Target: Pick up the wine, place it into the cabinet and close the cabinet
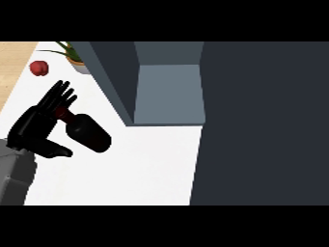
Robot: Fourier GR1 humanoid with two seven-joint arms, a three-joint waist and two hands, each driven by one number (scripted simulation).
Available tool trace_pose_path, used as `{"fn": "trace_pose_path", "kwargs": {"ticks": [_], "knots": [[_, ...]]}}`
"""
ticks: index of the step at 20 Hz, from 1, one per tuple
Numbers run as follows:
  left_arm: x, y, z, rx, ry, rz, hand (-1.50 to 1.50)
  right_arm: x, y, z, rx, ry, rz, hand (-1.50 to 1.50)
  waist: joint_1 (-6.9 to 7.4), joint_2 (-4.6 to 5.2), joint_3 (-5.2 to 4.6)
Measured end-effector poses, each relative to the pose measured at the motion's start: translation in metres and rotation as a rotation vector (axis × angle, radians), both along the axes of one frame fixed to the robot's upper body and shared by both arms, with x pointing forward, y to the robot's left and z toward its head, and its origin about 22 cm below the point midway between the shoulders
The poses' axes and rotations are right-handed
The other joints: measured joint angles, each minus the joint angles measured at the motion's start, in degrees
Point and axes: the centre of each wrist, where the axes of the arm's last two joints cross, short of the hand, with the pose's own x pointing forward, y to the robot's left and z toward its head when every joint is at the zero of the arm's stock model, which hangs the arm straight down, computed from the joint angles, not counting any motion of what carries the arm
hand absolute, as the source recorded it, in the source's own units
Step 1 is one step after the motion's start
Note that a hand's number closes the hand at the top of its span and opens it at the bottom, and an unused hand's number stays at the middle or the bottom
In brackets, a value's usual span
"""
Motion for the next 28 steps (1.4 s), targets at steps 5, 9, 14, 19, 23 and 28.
{"fn": "trace_pose_path", "kwargs": {"ticks": [5, 9, 14, 19, 23, 28], "knots": [[0.003, 0.0, -0.03, 0.006, 0.023, -0.004, -1.5, 0.001, 0.003, 0.002, -0.005, -0.002, 0.016, -1.5, -0.04, 0.02, -0.01], [-0.002, 0.0, -0.054, -0.006, 0.036, -0.02, -1.5, 0.0, 0.001, 0.002, -0.003, -0.004, 0.005, -1.5, -0.16, 0.05, -0.01], [-0.009, -0.001, -0.082, 0.002, 0.066, -0.015, -1.5, 0.003, 0.003, 0.005, 0.003, -0.016, 0.007, -1.5, -0.44, 0.18, -0.04], [-0.014, -0.002, -0.098, 0.017, 0.109, -0.012, -1.5, 0.003, 0.004, 0.004, 0.004, -0.018, 0.016, -1.5, -0.45, 0.18, -0.06], [-0.019, -0.001, -0.107, -0.014, 0.144, 0.006, -1.5, 0.003, 0.005, 0.004, 0.006, -0.017, 0.025, -1.5, -0.71, 0.29, -0.09], [-0.02, -0.009, -0.114, -0.061, 0.175, -0.002, -1.5, 0.001, 0.009, 0.004, 0.008, -0.011, 0.041, -1.5, -1.02, 0.34, -0.14]]}}
